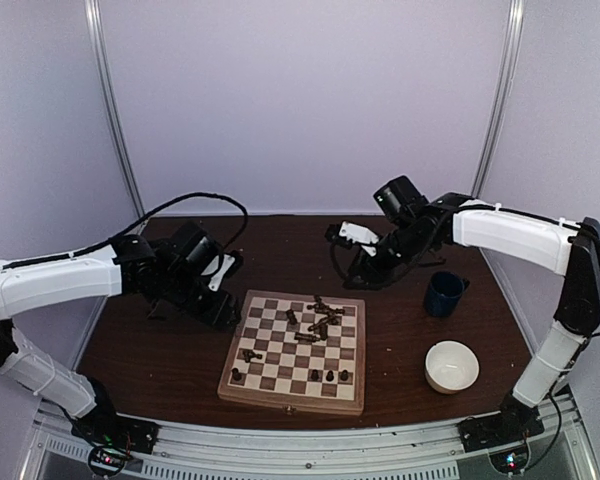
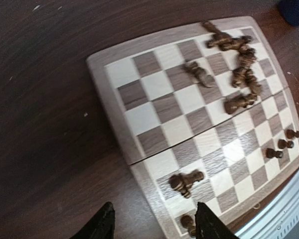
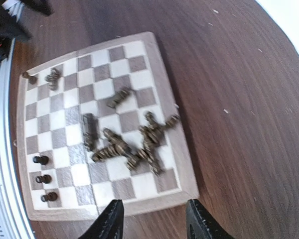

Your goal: Set up the chess pieces on the board

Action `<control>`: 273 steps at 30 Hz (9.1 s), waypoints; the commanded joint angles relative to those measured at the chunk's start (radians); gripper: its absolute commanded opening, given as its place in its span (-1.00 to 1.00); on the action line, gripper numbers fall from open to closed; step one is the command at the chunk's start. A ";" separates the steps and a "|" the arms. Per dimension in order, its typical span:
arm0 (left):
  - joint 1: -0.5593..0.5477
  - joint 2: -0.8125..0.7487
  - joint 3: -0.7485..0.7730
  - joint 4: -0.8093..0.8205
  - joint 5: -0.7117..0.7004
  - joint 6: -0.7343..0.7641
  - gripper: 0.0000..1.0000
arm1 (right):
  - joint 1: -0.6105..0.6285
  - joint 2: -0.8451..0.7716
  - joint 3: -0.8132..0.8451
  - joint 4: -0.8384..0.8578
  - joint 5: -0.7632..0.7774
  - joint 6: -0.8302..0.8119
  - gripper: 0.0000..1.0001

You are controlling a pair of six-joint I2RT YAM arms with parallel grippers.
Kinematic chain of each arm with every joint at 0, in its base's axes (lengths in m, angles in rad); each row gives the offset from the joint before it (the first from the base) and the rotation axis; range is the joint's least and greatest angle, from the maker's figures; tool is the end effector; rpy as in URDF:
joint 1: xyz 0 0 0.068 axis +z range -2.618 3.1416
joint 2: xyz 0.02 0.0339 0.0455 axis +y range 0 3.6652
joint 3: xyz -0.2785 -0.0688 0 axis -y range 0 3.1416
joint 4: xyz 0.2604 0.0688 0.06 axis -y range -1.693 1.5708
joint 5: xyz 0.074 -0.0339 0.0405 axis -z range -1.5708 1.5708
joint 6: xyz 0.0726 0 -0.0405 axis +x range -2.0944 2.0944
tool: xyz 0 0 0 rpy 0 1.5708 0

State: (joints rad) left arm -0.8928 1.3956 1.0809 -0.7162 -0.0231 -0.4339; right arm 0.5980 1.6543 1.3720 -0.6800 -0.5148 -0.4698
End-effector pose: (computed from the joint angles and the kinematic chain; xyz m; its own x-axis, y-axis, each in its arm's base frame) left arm 0.1976 -0.2427 0.2385 -0.8124 0.3386 -0.4747 0.4735 0.8582 -0.1981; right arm 0.3009 0.2482 0.2636 -0.2775 -0.6658 -0.6926 -0.9513 0.2910 0.1014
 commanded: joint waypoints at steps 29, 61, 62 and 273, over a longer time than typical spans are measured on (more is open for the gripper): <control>0.260 -0.204 -0.287 0.250 0.023 -0.313 0.13 | 0.493 0.715 0.691 -0.240 0.150 0.037 -0.04; 0.259 -0.252 -0.379 0.448 0.151 -0.316 0.11 | 0.406 0.565 0.556 -0.135 -0.069 0.201 -0.92; 0.258 -0.264 -0.394 0.490 0.162 -0.321 0.10 | 0.394 0.541 0.532 -0.109 -0.094 0.228 -0.92; 0.155 0.236 -0.550 2.022 0.354 -0.961 -0.90 | 0.135 0.243 -0.023 0.953 -0.685 1.227 -0.19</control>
State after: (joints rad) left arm -0.7513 1.6234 0.5449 1.2156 0.3683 -1.3849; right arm 0.7212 1.9007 1.3453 0.3088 -1.1877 0.8104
